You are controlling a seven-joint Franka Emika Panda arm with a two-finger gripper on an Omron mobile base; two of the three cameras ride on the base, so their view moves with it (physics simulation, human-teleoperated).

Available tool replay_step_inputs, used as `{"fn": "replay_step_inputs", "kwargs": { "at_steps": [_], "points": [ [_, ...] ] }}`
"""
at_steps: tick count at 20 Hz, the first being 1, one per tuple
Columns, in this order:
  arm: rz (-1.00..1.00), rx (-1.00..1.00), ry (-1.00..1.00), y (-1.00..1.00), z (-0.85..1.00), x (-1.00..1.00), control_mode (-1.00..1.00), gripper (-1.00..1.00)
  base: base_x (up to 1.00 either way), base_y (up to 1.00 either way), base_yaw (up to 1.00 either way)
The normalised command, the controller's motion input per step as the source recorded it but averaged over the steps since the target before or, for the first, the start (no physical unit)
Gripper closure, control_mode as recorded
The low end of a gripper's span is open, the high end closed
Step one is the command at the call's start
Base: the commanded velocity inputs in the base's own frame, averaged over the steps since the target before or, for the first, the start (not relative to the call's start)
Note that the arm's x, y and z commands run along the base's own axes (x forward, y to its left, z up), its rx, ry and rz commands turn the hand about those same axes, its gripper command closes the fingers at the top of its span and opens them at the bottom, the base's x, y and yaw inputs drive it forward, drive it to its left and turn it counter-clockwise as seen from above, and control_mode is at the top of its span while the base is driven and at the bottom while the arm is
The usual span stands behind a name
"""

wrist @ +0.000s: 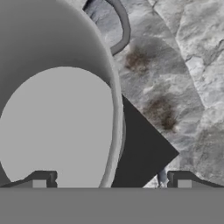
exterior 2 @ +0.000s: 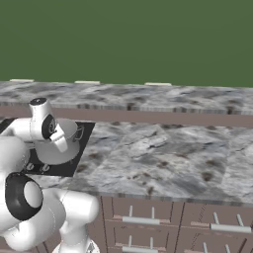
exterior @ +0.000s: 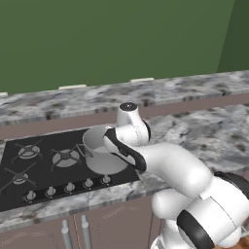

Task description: Move the pot and pan from the stove into the sink.

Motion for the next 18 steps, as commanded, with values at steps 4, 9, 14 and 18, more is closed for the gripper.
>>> {"fn": "replay_step_inputs", "kwargs": {
  "at_steps": [4,9,14,18],
  "points": [
    [-0.03,-0.01,0.01,0.09,-0.32,0.32,-1.00,-1.00,0.00,0.00,0.00],
    [-0.02,-0.01,0.00,0.06,-0.28,0.29,-1.00,-1.00,0.00,0.00,0.00],
    [0.00,0.00,0.00,0.01,-0.12,0.13,-1.00,1.00,0.00,0.00,0.00],
    [0.00,0.00,0.00,0.00,0.00,0.01,-1.00,1.00,0.00,0.00,0.00]
  ]
}}
